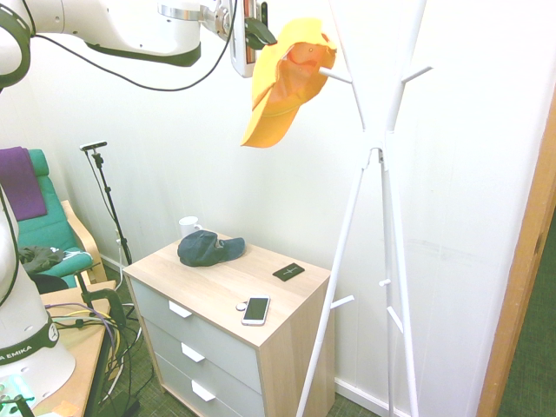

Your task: Hang the cap

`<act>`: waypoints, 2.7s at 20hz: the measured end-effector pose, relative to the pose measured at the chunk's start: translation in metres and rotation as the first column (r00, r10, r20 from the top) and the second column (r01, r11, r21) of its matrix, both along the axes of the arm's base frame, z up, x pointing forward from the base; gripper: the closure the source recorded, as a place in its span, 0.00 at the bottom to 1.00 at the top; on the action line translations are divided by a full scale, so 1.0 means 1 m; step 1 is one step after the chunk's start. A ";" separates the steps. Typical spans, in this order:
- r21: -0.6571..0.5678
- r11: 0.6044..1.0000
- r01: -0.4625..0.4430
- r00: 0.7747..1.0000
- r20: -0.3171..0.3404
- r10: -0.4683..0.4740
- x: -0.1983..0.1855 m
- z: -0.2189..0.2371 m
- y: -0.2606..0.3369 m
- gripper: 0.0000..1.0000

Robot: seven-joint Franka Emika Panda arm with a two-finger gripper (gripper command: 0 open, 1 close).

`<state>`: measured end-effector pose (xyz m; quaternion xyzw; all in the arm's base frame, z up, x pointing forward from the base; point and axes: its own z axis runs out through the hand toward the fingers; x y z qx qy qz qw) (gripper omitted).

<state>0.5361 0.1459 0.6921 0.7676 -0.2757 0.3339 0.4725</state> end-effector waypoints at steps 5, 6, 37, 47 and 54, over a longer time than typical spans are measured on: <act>0.023 1.000 -0.013 0.999 -0.041 0.014 0.011 -0.038 -0.007 1.00; 0.025 1.000 -0.013 0.999 -0.045 0.014 0.011 -0.043 -0.006 1.00; 0.086 0.996 -0.024 0.999 -0.035 0.028 0.012 -0.065 0.001 0.00; 0.580 0.807 -0.113 0.984 -0.049 0.173 0.014 -0.066 0.039 0.00; 0.841 0.533 -0.095 0.948 -0.087 0.307 0.018 -0.077 0.056 0.00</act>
